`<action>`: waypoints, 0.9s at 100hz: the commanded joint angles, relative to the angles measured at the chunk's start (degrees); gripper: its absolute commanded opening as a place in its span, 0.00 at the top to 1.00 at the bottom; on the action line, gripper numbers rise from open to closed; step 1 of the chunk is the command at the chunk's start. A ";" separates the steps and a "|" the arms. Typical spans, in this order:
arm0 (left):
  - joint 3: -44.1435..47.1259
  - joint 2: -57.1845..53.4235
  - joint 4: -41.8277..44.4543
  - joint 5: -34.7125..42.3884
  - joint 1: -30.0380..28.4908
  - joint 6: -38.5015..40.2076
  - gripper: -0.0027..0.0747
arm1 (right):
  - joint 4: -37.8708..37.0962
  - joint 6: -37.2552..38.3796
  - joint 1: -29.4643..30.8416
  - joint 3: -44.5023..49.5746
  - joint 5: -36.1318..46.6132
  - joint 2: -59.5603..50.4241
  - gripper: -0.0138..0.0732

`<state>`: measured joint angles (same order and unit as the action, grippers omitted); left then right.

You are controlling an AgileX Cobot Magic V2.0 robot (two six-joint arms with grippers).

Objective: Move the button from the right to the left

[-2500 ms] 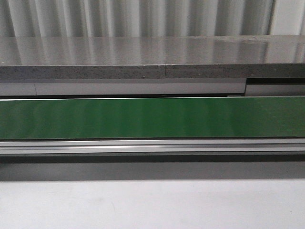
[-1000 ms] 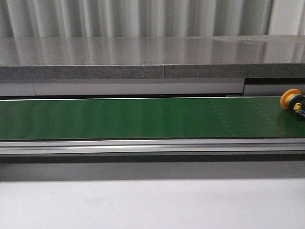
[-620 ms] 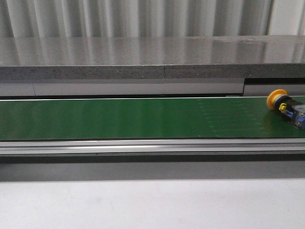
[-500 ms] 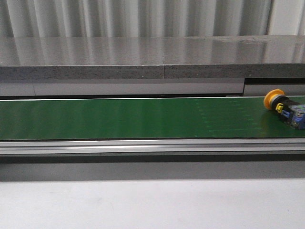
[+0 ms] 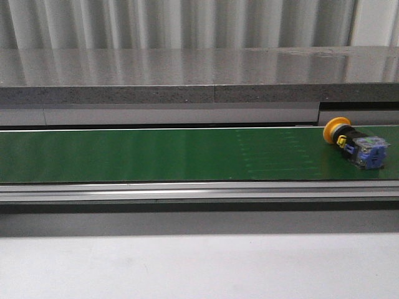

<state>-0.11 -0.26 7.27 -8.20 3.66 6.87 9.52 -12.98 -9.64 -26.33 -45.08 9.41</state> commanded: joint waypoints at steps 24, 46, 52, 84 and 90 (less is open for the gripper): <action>-0.03 -2.07 -0.07 7.37 0.17 0.39 0.99 | 0.63 -0.56 -0.20 -0.60 7.56 0.09 0.92; -9.75 2.62 -3.08 -1.95 0.17 1.56 0.99 | 0.63 -0.56 -0.20 -0.60 7.48 0.09 0.92; -14.17 5.65 -3.08 -8.37 0.17 0.80 0.99 | 0.63 -0.56 -0.20 -0.60 7.42 0.09 0.92; -25.20 21.26 -3.09 -13.94 0.17 -5.51 0.82 | 0.63 -0.56 -0.20 -0.60 7.42 0.09 0.92; -25.43 22.56 -3.09 -12.37 0.17 -5.51 0.68 | 0.63 -0.56 -0.20 -0.60 7.42 0.09 0.92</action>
<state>-23.04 19.68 4.70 -25.81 3.66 1.62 9.52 -12.98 -9.64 -25.57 -42.13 8.78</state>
